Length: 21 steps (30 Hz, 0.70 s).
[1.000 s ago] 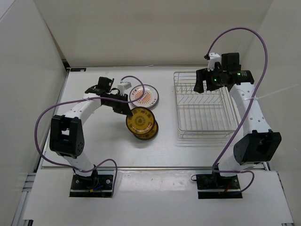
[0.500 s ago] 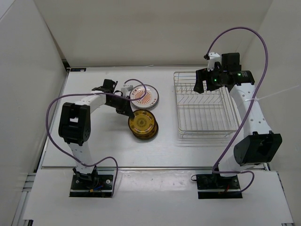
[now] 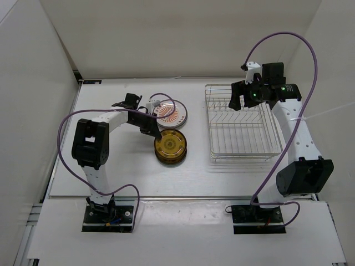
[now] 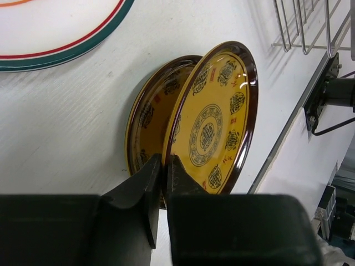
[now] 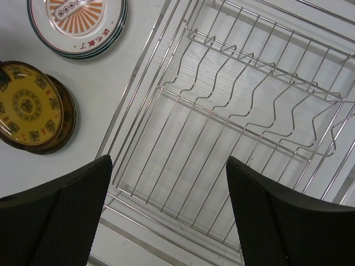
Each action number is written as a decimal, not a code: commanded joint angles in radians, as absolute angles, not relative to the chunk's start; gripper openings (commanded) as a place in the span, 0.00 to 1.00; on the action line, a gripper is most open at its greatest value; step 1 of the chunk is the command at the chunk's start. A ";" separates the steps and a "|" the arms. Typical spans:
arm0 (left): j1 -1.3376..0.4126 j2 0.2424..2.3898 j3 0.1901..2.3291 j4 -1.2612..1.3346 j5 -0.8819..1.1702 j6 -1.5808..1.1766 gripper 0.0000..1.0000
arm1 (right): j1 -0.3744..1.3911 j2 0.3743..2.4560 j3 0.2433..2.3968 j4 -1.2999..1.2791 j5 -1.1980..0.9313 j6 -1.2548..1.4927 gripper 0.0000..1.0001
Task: Unload the plates from the dish rack
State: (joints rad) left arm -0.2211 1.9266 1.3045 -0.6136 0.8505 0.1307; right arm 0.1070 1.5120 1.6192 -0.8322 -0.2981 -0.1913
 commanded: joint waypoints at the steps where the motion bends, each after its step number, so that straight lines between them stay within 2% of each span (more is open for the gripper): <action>1: -0.229 1.908 1.299 -0.594 0.899 0.127 0.21 | 0.110 1.470 1.612 -0.819 -0.316 -0.204 0.86; 2: -0.229 1.908 1.299 -0.594 0.899 0.127 0.24 | 0.110 1.460 1.603 -0.819 -0.316 -0.204 0.86; 11: -0.238 1.899 1.279 -0.604 0.876 0.137 0.29 | 0.110 1.442 1.592 -0.810 -0.325 -0.204 0.86; 15: -0.238 1.878 1.279 -0.617 0.865 0.146 0.38 | 0.110 1.433 1.592 -0.810 -0.325 -0.204 0.86; 21: -0.279 1.832 1.301 -0.672 0.781 0.196 0.60 | 0.110 1.424 1.583 -0.810 -0.344 -0.204 0.86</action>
